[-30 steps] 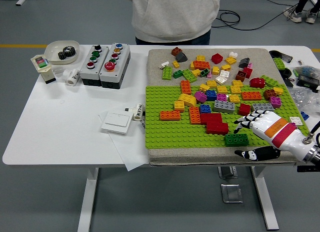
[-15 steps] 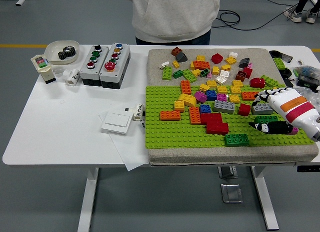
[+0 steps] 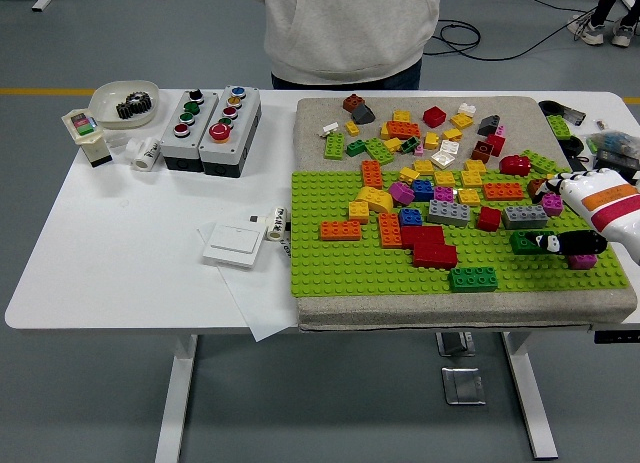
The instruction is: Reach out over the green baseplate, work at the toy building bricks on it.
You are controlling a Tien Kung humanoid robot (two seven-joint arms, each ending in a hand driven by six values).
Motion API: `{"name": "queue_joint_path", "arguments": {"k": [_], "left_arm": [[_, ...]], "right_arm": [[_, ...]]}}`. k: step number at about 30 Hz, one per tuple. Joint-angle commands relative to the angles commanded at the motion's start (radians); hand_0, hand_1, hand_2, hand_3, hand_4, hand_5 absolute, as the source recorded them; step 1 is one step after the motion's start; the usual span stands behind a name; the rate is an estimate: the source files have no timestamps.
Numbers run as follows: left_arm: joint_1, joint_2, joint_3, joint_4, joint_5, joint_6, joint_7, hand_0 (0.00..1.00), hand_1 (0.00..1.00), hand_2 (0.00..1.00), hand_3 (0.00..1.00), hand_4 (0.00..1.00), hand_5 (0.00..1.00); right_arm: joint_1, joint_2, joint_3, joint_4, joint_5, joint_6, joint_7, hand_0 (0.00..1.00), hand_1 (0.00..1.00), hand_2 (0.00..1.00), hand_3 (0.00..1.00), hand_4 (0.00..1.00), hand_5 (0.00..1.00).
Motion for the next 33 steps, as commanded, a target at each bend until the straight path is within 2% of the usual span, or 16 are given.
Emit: {"name": "queue_joint_path", "arguments": {"k": [7,13,23,33], "left_arm": [[-0.001,0.000,0.001,0.000,-0.003,0.000,-0.001,0.649,0.750,0.764,0.578,0.653,0.603],[-0.001,-0.001,-0.001,0.000,-0.001,0.000,0.000,0.648,0.749,0.764,0.578,0.653,0.603],[0.002,-0.003,-0.006,0.000,0.006,0.002,0.004,0.650,0.751,0.764,0.578,0.654,0.603],[0.005,-0.003,-0.010,0.000,0.016,0.004,0.009,0.656,0.751,0.765,0.578,0.654,0.604]], "right_arm": [[-0.005,-0.043,0.013,-0.025,-0.041,0.023,0.043,0.562,0.607,0.692,0.605,0.863,0.490],[0.011,-0.077,-0.010,-0.070,-0.075,0.022,0.078,0.565,0.615,0.699,0.612,0.872,0.465],[0.043,-0.071,-0.053,-0.166,-0.083,0.005,0.094,0.574,0.618,0.699,0.620,0.872,0.464],[0.064,-0.063,-0.095,-0.221,-0.083,-0.009,0.108,0.570,0.617,0.698,0.624,0.869,0.465]]}}
